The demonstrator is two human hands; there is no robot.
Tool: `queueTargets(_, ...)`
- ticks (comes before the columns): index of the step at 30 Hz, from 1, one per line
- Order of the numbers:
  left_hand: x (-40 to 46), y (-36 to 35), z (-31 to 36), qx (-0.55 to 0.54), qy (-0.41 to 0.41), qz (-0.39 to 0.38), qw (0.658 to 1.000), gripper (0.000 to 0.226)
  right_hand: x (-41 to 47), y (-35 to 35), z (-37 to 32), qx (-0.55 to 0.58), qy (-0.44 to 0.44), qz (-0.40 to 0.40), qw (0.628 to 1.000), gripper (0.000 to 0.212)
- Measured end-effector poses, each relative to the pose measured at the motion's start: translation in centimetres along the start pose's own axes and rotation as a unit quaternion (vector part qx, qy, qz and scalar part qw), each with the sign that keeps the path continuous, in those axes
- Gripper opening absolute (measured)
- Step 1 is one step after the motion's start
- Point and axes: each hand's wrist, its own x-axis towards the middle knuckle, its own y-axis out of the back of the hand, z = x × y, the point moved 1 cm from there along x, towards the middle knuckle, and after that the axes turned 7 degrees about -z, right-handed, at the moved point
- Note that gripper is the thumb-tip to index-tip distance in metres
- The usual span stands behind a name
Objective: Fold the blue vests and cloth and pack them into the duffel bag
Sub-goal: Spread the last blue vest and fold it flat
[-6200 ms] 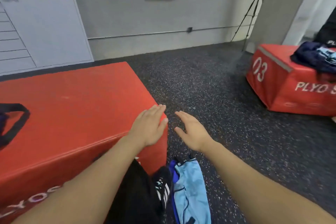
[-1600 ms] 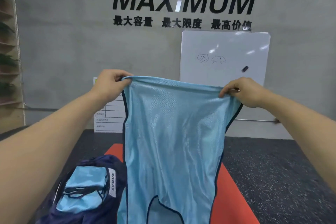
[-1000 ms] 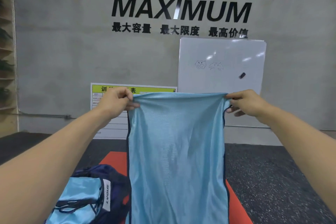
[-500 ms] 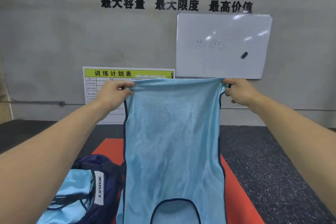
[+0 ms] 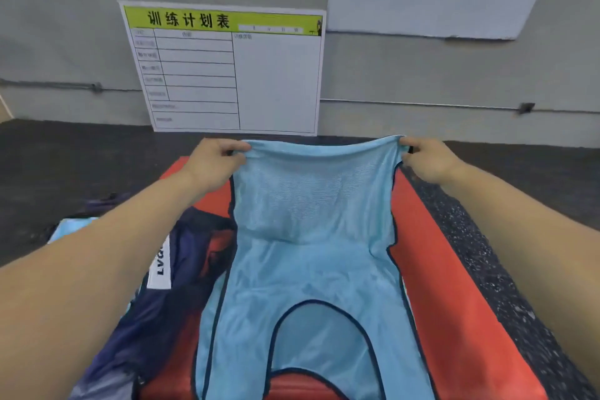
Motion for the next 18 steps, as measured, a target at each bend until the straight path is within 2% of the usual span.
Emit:
queueTargets(3, -0.2, -2.5, -4.0, 0.000, 0.018, -0.031, 0.999, 0.026, 0.7, -3.6, 3.2, -0.012, -0.009, -0.035, 0.999, 0.036)
queueTargets(7, -1.3, -4.1, -6.9, 0.002, 0.048, -0.045, 0.998, 0.026, 0.3, -6.3, 5.5, 0.005, -0.008, -0.069, 0.998, 0.040)
queueTargets(14, -6.2, -4.7, -6.6, -0.053, 0.071, -0.051, 0.995, 0.027, -3.9, -7.0, 6.8, 0.043, -0.002, -0.073, 0.996, 0.038)
queueTargets(18, -10.6, -5.0, -7.0, -0.047, 0.080, -0.072, 0.993, 0.030, -8.8, -7.3, 7.3, 0.038, 0.037, -0.118, 0.992, 0.034)
